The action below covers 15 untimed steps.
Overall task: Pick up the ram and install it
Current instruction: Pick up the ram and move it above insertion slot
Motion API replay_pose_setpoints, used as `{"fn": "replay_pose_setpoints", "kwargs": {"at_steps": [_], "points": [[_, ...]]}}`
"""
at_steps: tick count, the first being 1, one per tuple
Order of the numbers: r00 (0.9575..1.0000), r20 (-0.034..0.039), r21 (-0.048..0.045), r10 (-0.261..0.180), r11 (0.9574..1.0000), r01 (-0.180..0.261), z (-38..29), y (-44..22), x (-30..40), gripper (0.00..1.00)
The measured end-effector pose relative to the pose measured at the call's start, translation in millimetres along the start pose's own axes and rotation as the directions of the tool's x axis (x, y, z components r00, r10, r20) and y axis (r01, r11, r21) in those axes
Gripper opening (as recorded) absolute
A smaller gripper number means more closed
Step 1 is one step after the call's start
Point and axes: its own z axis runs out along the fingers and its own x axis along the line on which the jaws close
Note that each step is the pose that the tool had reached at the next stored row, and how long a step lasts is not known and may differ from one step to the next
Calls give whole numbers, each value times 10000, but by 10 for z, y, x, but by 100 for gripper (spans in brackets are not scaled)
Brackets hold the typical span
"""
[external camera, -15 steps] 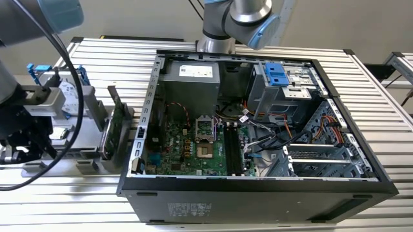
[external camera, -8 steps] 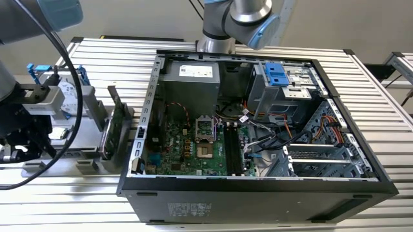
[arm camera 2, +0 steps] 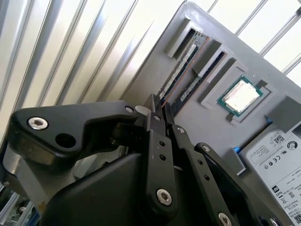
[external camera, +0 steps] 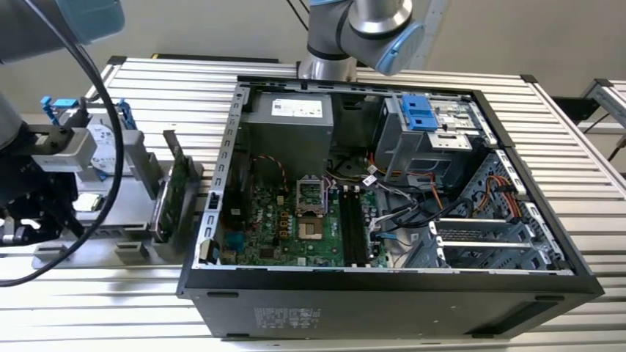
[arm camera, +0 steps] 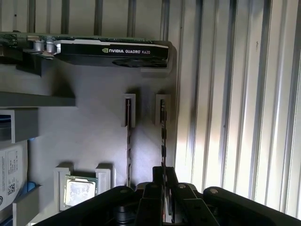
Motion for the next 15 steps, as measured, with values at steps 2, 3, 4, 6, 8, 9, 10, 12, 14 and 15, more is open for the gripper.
{"fn": "replay_pose_setpoints", "kwargs": {"at_steps": [2, 3, 4, 6, 8, 9, 10, 12, 14, 15], "points": [[10000, 0, 0, 0, 10000, 0, -8, 0, 0, 0], [10000, 0, 0, 0, 10000, 0, -12, 0, 0, 0], [10000, 1, 1, 0, 10000, 0, -16, 0, 0, 0], [10000, 0, 1, 0, 10000, 0, -23, 0, 0, 0], [10000, 0, 1, 0, 10000, 0, -30, 0, 0, 0], [10000, 1, 1, 0, 10000, 0, -35, 0, 0, 0], [10000, 2, 2, 0, 10000, 0, -40, 0, -1, 0], [10000, 1, 1, 0, 10000, 0, -51, 1, -1, 0], [10000, 1, 1, 0, 10000, 0, -63, 1, -1, 0], [10000, 1, 1, 0, 10000, 0, -70, 1, -1, 0]]}}
